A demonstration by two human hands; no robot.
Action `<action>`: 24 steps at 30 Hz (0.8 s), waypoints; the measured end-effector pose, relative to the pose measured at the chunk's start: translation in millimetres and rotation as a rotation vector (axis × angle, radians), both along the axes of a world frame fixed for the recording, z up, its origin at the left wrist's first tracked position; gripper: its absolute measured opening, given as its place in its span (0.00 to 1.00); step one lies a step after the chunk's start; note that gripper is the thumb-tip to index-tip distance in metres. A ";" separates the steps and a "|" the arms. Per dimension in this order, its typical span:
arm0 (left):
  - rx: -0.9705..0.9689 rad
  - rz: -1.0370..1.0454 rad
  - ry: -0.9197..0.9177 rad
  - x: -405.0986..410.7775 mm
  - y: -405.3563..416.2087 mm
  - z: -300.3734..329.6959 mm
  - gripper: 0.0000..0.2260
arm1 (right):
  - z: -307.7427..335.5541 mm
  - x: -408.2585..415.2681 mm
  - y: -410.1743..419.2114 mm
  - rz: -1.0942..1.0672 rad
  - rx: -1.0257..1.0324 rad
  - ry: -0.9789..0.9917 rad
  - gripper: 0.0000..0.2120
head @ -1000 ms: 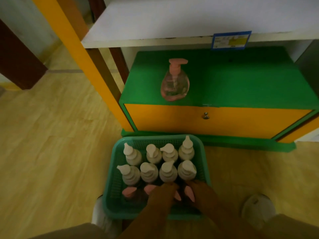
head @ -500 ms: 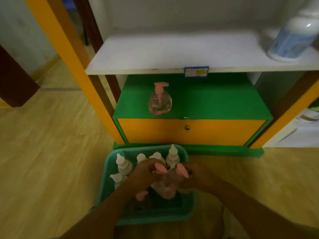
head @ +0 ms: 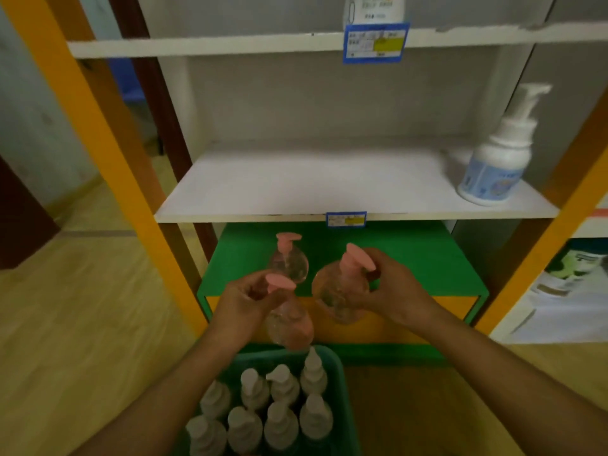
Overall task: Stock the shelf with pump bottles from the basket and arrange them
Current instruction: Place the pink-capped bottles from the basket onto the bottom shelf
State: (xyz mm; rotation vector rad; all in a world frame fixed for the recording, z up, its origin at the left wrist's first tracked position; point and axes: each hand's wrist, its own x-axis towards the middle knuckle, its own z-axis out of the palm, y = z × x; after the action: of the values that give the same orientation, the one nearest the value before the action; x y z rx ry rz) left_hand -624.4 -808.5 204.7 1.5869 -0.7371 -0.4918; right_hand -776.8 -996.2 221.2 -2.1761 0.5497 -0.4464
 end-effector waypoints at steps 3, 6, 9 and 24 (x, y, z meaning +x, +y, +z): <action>-0.014 -0.006 -0.056 1.6 -6.5 1.8 0.13 | -4.9 12.1 -19.8 -0.026 -0.055 0.013 0.28; 0.014 -0.026 -0.058 3.1 -9.2 -5.9 0.11 | -14.6 23.1 -39.9 -0.034 -0.080 0.075 0.23; -0.007 -0.010 0.038 6.5 -9.7 -17.1 0.09 | -26.5 32.4 -58.5 -0.053 -0.098 0.128 0.23; -0.032 0.095 0.116 22.7 -0.4 -50.1 0.11 | -46.6 73.5 -76.6 -0.064 0.102 0.141 0.28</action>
State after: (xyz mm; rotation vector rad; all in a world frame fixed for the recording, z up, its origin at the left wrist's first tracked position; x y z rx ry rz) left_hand -601.7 -808.9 154.6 1.5424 -0.5763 -0.4961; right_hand -703.3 -1072.8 174.6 -2.1072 0.7059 -0.2943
